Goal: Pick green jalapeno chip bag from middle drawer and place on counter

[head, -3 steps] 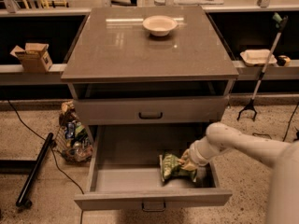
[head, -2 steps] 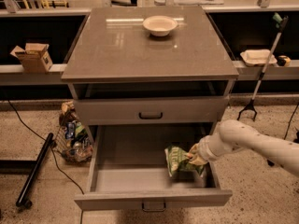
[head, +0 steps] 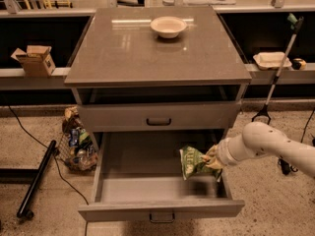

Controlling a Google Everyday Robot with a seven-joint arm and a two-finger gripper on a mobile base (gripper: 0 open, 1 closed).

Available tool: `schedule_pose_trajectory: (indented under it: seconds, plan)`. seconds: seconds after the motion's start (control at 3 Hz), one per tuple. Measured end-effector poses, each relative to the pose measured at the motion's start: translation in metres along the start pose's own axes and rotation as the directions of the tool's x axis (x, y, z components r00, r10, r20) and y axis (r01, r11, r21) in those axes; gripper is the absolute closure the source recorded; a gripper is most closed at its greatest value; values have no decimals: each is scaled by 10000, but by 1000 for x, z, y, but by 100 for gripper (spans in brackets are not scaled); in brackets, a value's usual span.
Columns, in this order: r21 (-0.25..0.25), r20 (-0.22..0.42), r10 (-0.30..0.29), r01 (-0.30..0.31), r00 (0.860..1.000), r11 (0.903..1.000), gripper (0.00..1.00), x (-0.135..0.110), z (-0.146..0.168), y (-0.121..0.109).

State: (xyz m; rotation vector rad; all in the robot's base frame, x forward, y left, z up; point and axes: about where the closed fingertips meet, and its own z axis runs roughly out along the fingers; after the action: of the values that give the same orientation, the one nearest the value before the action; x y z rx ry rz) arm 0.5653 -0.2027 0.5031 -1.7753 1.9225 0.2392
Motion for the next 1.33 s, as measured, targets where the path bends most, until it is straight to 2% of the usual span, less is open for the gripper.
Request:
schedule_pose_trajectory:
  seconds: [0.33,0.67,1.0,1.33]
  plan:
    - [951,-37,-360,361,9993,9948,100,-7,-50,-17]
    - [2311,-46,-987,971,9951,9681,100,-24,-127,-37]
    - [3455,-302,-1686,1685,9852,9232,100,-46,-198,-56]
    - [3455,-301,-1686,1686,9852,9232,100,-46,-198,-56]
